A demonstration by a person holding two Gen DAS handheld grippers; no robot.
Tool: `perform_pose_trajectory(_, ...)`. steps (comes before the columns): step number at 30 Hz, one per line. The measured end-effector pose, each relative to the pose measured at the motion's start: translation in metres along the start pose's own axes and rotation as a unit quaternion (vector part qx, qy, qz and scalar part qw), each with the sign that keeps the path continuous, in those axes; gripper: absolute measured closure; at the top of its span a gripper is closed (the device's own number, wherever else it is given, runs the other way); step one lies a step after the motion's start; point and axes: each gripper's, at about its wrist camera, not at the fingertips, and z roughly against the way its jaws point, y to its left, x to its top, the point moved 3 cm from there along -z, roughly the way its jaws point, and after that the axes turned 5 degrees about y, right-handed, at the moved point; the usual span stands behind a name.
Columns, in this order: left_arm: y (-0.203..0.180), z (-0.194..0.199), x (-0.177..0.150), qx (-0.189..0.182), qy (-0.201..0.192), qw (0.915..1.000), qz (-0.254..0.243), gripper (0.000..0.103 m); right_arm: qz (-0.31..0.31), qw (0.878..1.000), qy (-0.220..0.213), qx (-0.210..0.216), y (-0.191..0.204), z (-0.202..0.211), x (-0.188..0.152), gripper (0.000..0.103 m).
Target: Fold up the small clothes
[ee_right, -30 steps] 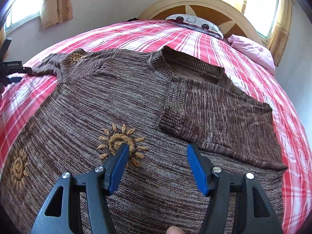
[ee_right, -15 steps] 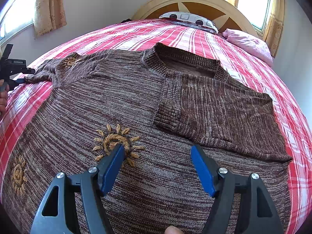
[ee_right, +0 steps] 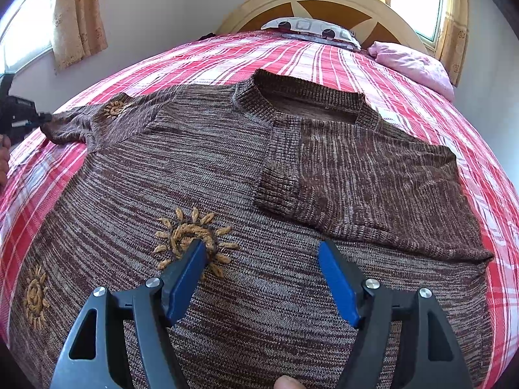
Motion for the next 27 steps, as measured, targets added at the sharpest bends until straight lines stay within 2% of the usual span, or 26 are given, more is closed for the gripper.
perform_pose_trajectory(4,-0.035,0.018,-0.002,-0.031,-0.017,0.9987,-0.036,0.097,-0.006,1.0,0.0,0.005,-0.003,0.0,0.0,0.031)
perform_pose_trajectory(8,-0.077,0.03,-0.01,-0.07,-0.015,0.9946,-0.074,0.097,-0.015,1.0,0.001,0.016,-0.007,-0.001,-0.001,0.03)
perform_pose_trajectory(12,-0.125,0.039,-0.021,-0.117,-0.012,0.9875,-0.105,0.097,-0.023,0.999,0.0,0.024,-0.011,-0.002,0.0,0.03)
perform_pose_trajectory(16,-0.174,0.042,-0.038,-0.147,-0.004,0.9784,-0.145,0.097,-0.038,0.999,0.0,0.038,-0.016,-0.003,0.0,0.03)
perform_pose_trajectory(20,-0.221,0.039,-0.063,-0.164,0.006,0.9686,-0.187,0.097,-0.063,0.997,-0.006,0.051,-0.024,-0.002,0.0,0.03)
perform_pose_trajectory(27,-0.267,0.013,-0.11,-0.193,0.048,0.9578,-0.208,0.097,-0.131,0.986,-0.031,0.099,-0.048,0.004,-0.003,0.03)
